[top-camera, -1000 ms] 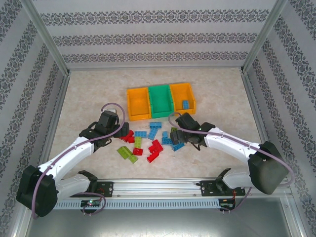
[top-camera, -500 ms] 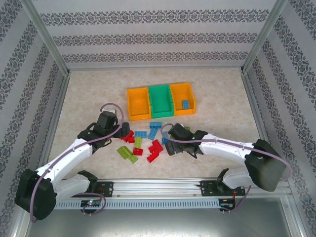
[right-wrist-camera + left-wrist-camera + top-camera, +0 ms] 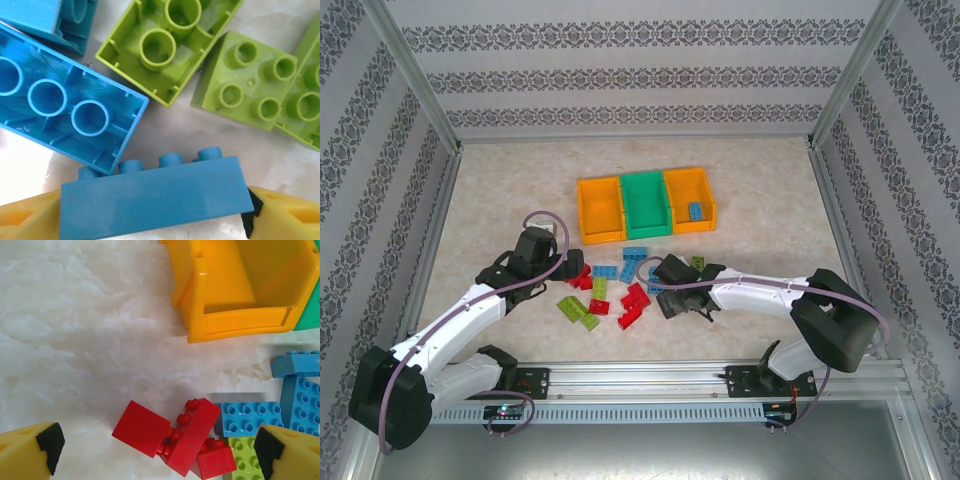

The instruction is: Sort the legos into containers by color

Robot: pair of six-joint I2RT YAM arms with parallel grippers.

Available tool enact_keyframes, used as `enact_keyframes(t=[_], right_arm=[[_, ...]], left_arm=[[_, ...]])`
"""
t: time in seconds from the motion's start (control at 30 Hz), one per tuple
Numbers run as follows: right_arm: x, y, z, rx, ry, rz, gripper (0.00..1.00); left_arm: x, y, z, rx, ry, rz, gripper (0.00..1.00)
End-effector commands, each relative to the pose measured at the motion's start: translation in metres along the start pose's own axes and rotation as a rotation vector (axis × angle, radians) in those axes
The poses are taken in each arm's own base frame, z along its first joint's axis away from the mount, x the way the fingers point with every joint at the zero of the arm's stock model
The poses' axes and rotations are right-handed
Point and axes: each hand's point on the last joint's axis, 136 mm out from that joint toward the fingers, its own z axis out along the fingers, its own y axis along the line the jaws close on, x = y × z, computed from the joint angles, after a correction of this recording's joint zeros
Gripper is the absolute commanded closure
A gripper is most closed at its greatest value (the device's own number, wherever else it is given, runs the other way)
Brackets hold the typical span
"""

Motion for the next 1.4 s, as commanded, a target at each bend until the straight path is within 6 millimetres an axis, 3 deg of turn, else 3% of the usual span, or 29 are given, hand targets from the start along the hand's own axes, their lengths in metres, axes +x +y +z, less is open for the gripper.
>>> enact_keyframes(t=[0.0,0.23,0.47,0.67,0.73,0.9,1.0,1.13,1.37], right_arm=[[-0.010,0.000,0.000,0.032,-0.026,-0.023,0.20],[-0.006,-0.002,0.003,0.052,-0.005,-0.030,0.39],[-0.015,-0.001,-0.022,0.015,-0.073,-0.037,0.46],[-0.048,-0.013,-0.055,-0.052,-0.200,0.011,0.47],[-0.066,-0.025,-0.063,-0.087,-0.245,0.082,0.50],[-0.113,-0.071,-0.075,-0.132,-0.313,0.279,0.50],[-0.139,-0.099,-0.073,-0.102,-0.307,0.348,0.52],[-0.168,-0.121,-0.061,-0.061,-0.263,0.391,0.50],[-0.192,-0.143,-0.022,0.022,-0.173,0.431,0.49]], left_arm=[[-0.002,-0.008,-0.002,0.035,-0.022,0.001,0.01],[-0.002,-0.007,-0.002,0.030,-0.022,0.003,0.01],[-0.003,-0.008,-0.001,0.034,-0.026,0.003,0.01],[-0.005,-0.010,-0.002,0.046,-0.026,0.008,0.01],[-0.005,-0.015,-0.003,0.072,-0.019,0.023,0.00],[0.000,-0.051,-0.015,0.218,-0.024,0.185,0.00],[0.008,-0.070,-0.023,0.267,-0.037,0.302,0.00],[0.029,-0.092,-0.029,0.322,-0.005,0.427,0.00],[0.072,-0.116,-0.039,0.401,0.072,0.556,0.00]])
